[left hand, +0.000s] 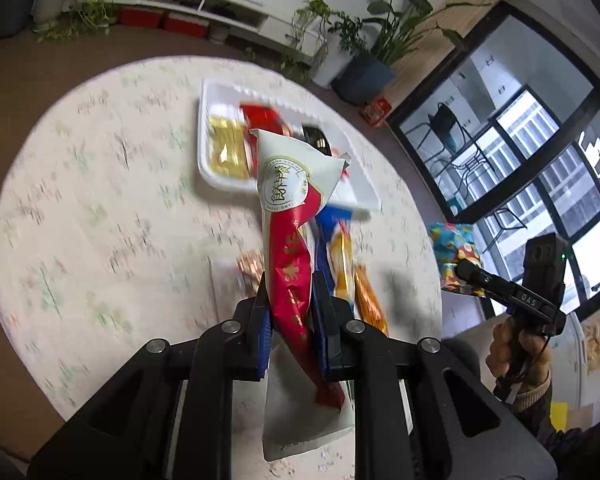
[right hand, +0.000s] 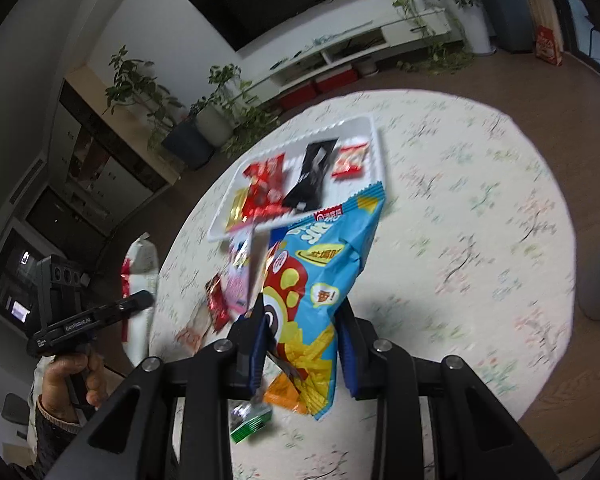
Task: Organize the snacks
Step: 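Lift both snacks and carry them over the white tray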
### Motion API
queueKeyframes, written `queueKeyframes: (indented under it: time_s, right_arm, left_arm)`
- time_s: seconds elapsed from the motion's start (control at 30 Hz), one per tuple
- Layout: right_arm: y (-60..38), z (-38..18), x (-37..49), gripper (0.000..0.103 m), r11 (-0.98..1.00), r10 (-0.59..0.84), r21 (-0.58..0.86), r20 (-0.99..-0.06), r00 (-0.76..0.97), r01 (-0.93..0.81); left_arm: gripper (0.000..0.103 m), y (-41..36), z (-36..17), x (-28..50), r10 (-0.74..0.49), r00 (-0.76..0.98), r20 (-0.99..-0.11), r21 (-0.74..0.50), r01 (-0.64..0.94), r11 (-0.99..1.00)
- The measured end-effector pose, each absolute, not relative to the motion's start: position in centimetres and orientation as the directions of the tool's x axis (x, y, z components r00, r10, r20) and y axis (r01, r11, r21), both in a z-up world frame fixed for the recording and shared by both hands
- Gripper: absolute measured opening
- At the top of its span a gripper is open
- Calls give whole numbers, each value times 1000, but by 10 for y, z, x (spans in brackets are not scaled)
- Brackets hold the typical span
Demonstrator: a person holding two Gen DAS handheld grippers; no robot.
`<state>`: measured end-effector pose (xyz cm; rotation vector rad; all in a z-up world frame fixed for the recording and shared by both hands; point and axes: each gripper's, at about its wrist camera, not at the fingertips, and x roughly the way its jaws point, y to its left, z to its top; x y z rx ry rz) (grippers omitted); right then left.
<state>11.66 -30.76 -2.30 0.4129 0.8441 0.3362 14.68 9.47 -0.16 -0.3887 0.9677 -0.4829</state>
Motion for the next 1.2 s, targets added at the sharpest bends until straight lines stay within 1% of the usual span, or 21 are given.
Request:
queueKeyframes:
  time_s: [0.17,0.33,0.53,0.73,0.83,1.03,1.2]
  right_arm:
    - [-319,1,134,33,886,415,443,-627,659,-136]
    - [-309,33,163,33,896,417,397,-596,686,-199]
    - [-283,54,210,33,897,434,349,-586,684,-270]
    - [-263,50,256,33,895,446,320,-609,656,-311]
    - [-251,34,282,33,912,409,267,-656,634,-312]
    - [-249,-10,312,33,926,370,242,-732,572,-290]
    - [-245,-30,324,33,938,329,196,-768,550,-287]
  left_arm:
    - [16,103,29,177,-536,518,-667,-492,233,839]
    - [16,102,55,223,-518,539,-664,-460,253,851]
    - [16,90,68,279,-527,527,-667,-454,273,848]
    - [16,68,50,333,-516,482,-708,-429,287,857]
    - [16,68,32,350,-513,470,-718,-441,264,858]
    - [16,68,-5,375,-499,430,-752,-436,243,867]
    - [16,67,-25,386,-502,417,-758,-442,238,865]
